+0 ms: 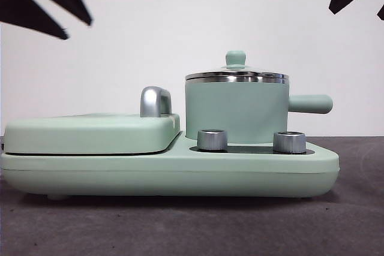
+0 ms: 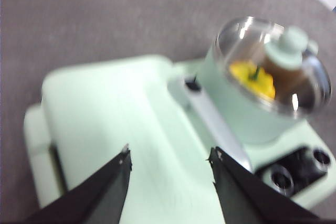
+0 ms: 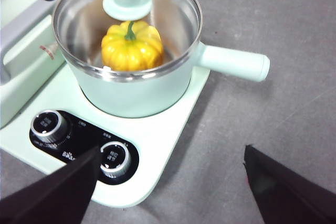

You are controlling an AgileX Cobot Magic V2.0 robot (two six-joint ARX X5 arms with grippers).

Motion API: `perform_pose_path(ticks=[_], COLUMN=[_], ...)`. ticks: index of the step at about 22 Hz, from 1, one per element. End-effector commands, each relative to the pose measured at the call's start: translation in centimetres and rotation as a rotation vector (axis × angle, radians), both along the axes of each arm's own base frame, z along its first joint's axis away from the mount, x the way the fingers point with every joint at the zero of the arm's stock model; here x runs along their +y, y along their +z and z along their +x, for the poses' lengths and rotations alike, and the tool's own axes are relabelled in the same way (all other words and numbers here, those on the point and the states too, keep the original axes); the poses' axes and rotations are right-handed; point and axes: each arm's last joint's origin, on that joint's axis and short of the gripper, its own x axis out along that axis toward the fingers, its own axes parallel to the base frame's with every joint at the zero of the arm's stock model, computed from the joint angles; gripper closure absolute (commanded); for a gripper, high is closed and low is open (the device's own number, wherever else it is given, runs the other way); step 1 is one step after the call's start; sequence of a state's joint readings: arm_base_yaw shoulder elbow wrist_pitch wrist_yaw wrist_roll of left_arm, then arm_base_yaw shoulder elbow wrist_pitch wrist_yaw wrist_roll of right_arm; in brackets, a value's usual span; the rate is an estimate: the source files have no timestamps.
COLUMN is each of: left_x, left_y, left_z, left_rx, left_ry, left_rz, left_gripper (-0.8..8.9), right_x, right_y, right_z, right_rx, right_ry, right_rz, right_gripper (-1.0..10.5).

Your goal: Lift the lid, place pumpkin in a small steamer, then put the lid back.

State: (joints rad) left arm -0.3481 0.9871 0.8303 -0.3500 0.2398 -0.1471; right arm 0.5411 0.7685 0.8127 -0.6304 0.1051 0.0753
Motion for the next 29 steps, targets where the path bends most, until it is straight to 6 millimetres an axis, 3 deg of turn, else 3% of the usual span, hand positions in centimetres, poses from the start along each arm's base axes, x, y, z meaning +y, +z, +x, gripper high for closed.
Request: perform_pose_path(ticks=[1, 6, 13, 14, 15, 16, 17, 29], left_x=[1.0, 2.8, 3.2, 3.2, 3.2, 3.2, 3.2, 3.2], left_y=[0.2, 1.0, 1.6, 1.6, 1.6, 1.6, 1.7, 1.4], left_z=[-2.3, -6.5, -7.6, -7.6, -7.6, -7.6, -7.5, -7.5], left_rx=[-0.002, -0.035, -0.088, -0.089, -0.090, -0.093, -0.098, -0.062], left_ry=[0.007, 0.101, 0.109, 0.106, 0.099, 0.099, 0.099, 0.099], left_rz=[-0.007, 0.003, -0.015, -0.015, -0.011, -0.011, -0.011, 0.002], left_gripper=[5.64, 5.65, 5.84, 6.78, 8.36, 7.95, 8.08, 8.07], right_x=[0.2, 0.2, 0.1, 0.1, 0.1, 0.1, 0.1, 0.1], right_y=[0.1, 0.1, -0.1, -0.1, -0.1, -0.1, 0.0, 0.2], right_z=[0.2, 0.2, 0.0, 0.0, 0.0, 0.0, 0.0, 0.0], right_rx=[-0.011, -0.010, 0.013, 0.014, 0.015, 0.015, 0.011, -0.013], right_ry=[0.009, 0.011, 0.011, 0.010, 0.009, 0.011, 0.008, 0.009], right_rz=[-0.001, 0.000, -0.013, -0.011, -0.010, -0.014, -0.013, 0.004], right_gripper=[5.3, 5.3, 5.4, 6.0, 8.2, 9.7, 9.1, 9.3])
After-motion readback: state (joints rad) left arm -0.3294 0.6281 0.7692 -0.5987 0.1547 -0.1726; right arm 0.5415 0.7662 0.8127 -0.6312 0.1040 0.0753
